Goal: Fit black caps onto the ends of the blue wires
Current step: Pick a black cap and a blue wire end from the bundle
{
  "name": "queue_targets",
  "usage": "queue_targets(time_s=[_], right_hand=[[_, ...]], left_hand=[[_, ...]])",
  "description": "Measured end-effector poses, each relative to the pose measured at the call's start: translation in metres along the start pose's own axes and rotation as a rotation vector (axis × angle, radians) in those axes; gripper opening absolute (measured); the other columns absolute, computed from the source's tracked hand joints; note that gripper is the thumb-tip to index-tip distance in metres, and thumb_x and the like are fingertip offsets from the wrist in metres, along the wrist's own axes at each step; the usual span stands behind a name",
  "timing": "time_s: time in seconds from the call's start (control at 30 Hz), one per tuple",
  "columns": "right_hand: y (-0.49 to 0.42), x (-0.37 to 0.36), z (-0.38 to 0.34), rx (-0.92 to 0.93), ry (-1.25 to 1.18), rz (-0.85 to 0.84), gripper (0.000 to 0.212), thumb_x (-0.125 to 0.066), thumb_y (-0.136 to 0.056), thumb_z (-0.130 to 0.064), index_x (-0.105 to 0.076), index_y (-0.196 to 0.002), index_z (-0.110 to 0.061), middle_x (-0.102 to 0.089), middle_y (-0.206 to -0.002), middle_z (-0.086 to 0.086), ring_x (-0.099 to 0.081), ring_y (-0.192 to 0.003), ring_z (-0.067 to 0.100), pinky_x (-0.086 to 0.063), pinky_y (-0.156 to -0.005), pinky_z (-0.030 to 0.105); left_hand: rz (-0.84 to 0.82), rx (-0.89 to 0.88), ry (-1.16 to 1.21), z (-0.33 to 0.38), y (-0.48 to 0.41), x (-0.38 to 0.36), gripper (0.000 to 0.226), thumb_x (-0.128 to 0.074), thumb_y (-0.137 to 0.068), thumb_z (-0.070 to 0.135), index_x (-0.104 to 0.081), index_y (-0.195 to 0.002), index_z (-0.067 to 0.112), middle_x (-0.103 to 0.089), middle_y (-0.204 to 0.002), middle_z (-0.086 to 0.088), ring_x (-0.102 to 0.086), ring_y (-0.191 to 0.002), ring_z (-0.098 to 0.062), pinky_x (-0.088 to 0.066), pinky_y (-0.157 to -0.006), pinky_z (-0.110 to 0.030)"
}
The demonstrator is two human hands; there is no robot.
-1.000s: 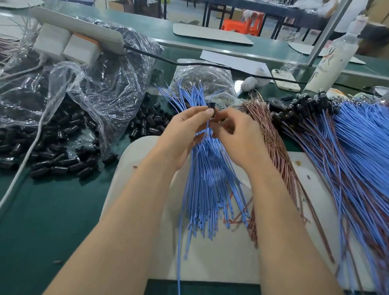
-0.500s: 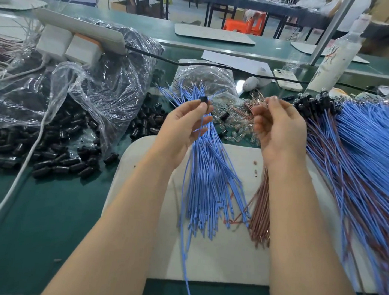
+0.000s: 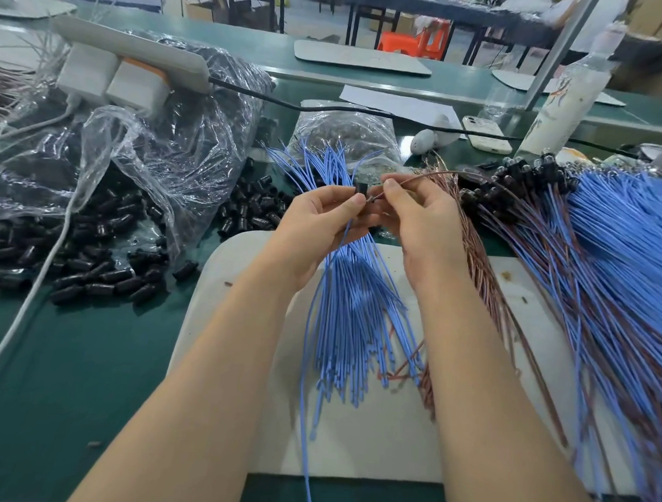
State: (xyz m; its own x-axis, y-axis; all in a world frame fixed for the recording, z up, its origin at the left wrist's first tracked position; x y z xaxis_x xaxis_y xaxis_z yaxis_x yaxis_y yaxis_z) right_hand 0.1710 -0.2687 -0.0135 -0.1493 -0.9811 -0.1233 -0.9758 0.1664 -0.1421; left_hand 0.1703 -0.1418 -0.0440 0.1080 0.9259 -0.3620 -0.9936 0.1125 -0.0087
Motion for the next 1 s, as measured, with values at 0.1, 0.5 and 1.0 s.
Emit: queue_targets(time_s=[0.1, 0.5, 1.0], right_hand=[[0.003, 0.016, -0.017, 0.144, 0.113, 0.151, 0.014, -0.054, -0.094, -0.006, -0.060, -0.088, -0.016, -0.066, -0.075, -0.001, -0.059, -0.061, 0.002, -0.051, -0.061, 0.019], [0.007, 0.049, -0.031, 0.242, -0.019, 0.357, 0.011, -0.050, -0.097, -0.010, -0.056, -0.104, -0.016, -0.059, -0.068, -0.004, -0.055, -0.052, 0.003, -0.048, -0.058, 0.022], [0.011, 0.033, -0.044, 0.385, 0.354, 0.290, 0.009, -0.052, -0.096, -0.019, -0.060, -0.098, -0.018, -0.065, -0.079, 0.007, -0.062, -0.074, 0.027, -0.053, -0.075, 0.045]], left_hand=[[0.093, -0.050, -0.171, 0.003, 0.000, 0.010, 0.005, -0.056, -0.094, 0.012, -0.060, -0.094, 0.016, -0.073, -0.082, 0.003, -0.070, -0.078, -0.008, -0.055, -0.073, -0.022], [0.162, -0.332, -0.835, 0.025, 0.006, 0.001, 0.017, -0.058, -0.093, 0.016, -0.066, -0.107, 0.020, -0.061, -0.085, 0.018, -0.055, -0.080, 0.003, -0.040, -0.068, -0.003], [0.139, -0.411, -1.050, 0.029, 0.014, -0.012, 0.024, -0.056, -0.094, 0.020, -0.064, -0.117, 0.018, -0.062, -0.104, 0.001, -0.055, -0.091, -0.011, -0.040, -0.079, -0.021]])
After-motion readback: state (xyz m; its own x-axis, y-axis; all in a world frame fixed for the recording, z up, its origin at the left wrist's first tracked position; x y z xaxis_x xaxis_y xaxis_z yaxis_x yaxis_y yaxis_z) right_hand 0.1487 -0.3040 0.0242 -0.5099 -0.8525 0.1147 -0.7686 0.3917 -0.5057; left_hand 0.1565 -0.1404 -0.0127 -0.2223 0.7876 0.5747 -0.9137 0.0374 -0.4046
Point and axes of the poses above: each hand's wrist, its own y-axis away from the middle knuckle, its own x-axis out of the back of the hand, z = x × y, the point moved 10 cm from there along -y, towards the middle knuckle
